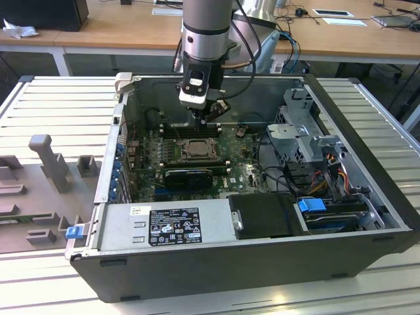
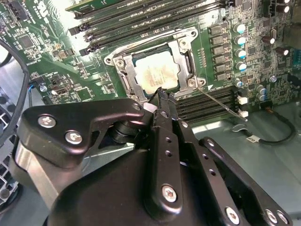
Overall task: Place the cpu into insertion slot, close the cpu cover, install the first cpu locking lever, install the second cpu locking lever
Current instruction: 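Install the first cpu locking lever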
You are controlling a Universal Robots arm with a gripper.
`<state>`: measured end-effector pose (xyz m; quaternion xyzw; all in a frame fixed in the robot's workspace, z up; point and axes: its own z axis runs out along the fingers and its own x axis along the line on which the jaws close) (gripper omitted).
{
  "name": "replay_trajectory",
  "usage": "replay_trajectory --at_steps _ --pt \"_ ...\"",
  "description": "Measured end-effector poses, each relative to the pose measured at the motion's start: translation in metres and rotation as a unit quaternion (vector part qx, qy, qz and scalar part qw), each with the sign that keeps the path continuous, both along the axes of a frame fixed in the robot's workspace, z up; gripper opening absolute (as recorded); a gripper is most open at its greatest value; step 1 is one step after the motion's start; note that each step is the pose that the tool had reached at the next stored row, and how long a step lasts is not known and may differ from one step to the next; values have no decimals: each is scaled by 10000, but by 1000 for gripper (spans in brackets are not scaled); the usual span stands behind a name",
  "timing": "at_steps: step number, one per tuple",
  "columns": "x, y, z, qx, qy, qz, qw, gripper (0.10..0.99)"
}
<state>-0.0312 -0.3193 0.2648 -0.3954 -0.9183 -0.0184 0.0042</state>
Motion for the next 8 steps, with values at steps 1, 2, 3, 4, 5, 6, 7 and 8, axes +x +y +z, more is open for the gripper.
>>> replay_trajectory --at_steps 1,2,3,4,5,6,7,8 --pt "0 0 0 0 0 30 10000 106" --pt "0 0 0 0 0 70 10000 106" --pt "0 0 0 0 0 97 10000 106" --pt "0 0 0 0 0 125 9999 106" --pt "0 0 0 0 0 164 9999 106" --pt "0 0 0 0 0 190 9998 106" --pt "0 0 0 0 0 224 9997 106" --pt "0 0 0 0 0 251 9997 106"
